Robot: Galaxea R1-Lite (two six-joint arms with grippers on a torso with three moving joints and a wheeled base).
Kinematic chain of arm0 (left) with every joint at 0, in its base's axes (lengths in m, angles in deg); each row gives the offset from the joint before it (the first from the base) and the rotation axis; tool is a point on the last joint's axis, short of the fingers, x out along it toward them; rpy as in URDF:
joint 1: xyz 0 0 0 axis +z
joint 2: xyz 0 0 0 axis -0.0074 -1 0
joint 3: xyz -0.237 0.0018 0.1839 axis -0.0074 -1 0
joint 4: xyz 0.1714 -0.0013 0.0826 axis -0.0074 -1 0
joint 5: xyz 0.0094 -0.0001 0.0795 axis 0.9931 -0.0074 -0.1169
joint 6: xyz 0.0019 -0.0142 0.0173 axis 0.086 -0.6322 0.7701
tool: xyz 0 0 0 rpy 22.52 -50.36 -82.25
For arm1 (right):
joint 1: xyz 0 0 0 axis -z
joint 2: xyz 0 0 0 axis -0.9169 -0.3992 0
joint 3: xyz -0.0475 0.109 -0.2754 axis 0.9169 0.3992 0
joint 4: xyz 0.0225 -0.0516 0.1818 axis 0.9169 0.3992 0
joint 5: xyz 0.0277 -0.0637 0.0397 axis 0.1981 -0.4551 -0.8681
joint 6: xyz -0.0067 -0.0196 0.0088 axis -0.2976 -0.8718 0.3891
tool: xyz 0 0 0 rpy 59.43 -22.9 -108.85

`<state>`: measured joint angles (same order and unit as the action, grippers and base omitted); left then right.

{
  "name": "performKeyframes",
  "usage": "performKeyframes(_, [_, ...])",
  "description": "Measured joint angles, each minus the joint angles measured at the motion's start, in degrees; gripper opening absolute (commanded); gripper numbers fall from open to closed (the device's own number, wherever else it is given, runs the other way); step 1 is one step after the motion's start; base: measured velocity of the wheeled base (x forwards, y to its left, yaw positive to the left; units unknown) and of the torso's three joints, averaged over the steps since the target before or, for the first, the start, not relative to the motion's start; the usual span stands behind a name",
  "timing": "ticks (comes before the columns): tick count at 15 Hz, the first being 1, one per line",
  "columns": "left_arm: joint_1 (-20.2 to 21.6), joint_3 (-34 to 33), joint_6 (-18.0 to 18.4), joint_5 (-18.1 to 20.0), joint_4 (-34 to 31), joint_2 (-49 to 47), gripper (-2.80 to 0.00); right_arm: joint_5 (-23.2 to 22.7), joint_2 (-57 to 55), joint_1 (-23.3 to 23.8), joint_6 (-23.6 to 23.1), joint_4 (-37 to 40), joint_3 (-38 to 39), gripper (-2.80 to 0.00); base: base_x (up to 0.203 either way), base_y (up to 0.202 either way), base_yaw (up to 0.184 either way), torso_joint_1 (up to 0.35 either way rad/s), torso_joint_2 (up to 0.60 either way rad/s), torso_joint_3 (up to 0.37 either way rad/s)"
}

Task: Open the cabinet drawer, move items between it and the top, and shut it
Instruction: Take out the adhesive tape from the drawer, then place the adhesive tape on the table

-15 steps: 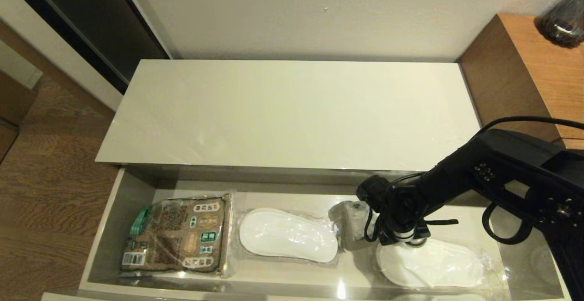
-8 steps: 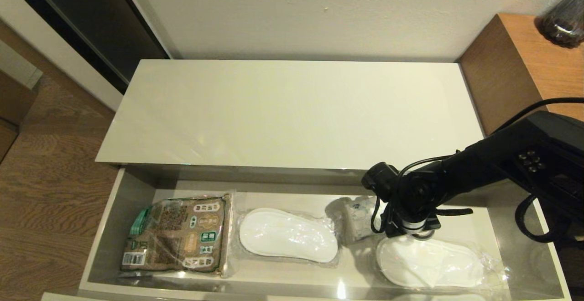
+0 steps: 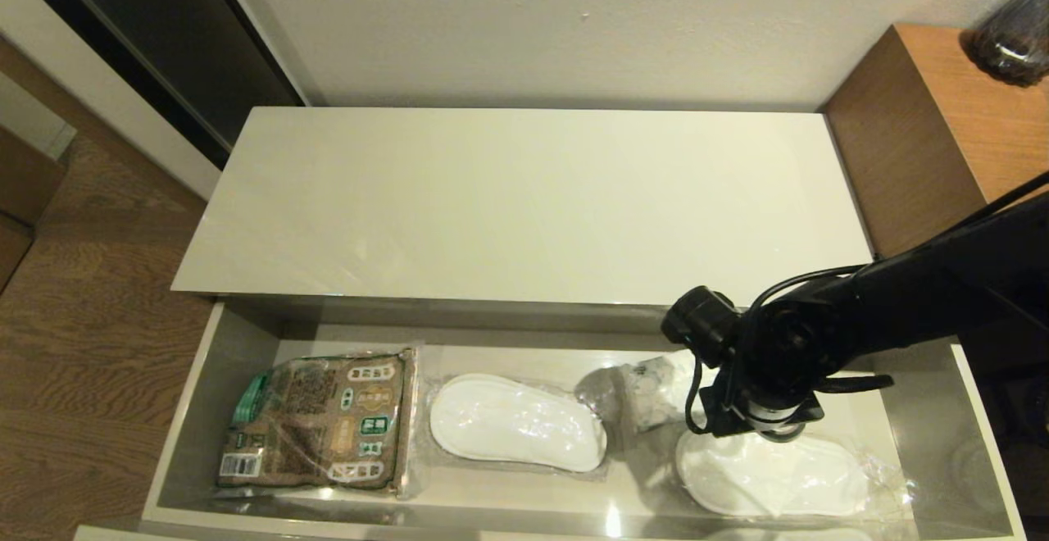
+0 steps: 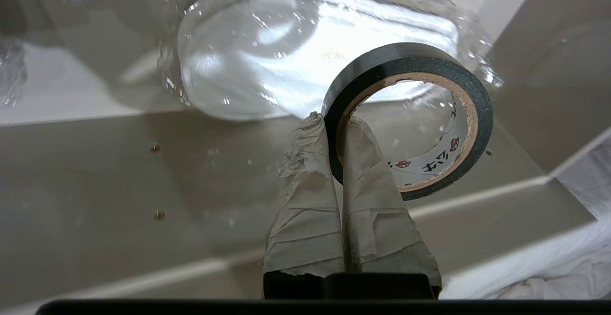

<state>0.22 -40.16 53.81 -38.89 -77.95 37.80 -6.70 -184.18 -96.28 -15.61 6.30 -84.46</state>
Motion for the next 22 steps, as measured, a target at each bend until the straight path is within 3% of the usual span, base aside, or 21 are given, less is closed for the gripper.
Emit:
performKeyframes(5, [0.0, 0.0, 0.0, 0.0, 0.0, 0.0, -2.80, -0.3, 6.1, -0.1, -0.6, 11.8, -11.0, -2.80, 0.000, 0.000, 0.000, 0.000, 0.00, 0.000])
performKeyframes(10, [0.0, 0.0, 0.0, 0.0, 0.0, 0.0, -2.80, -0.6, 6.2, 0.5, -2.7, 27.3, -37.9, -2.80, 0.000, 0.000, 0.000, 0.000, 0.00, 0.000])
performKeyframes(13, [0.0, 0.0, 0.0, 0.0, 0.0, 0.0, -2.80, 0.0, 3.5, 2.3, -10.2, 24.7, -44.1, -2.80, 0.000, 0.000, 0.000, 0.000, 0.00, 0.000])
performKeyframes(16, [0.0, 0.0, 0.0, 0.0, 0.0, 0.0, -2.80, 2.9, -0.2, 4.4, -12.6, 18.9, -44.6, -2.80, 0.000, 0.000, 0.000, 0.000, 0.00, 0.000])
performKeyframes(17, [0.0, 0.0, 0.0, 0.0, 0.0, 0.0, -2.80, 3.5, -1.2, 5.0, -13.9, 16.7, -44.6, 0.00, 0.000, 0.000, 0.000, 0.000, 0.00, 0.000])
performKeyframes(19, [0.0, 0.0, 0.0, 0.0, 0.0, 0.0, -2.80, 3.8, -2.7, 5.7, -16.8, 12.3, -44.6, 0.00, 0.000, 0.000, 0.000, 0.000, 0.00, 0.000])
performKeyframes(22, [0.0, 0.0, 0.0, 0.0, 0.0, 0.0, -2.80, 3.8, -3.3, 5.8, -17.2, 12.1, -44.6, 0.00, 0.000, 0.000, 0.000, 0.000, 0.00, 0.000])
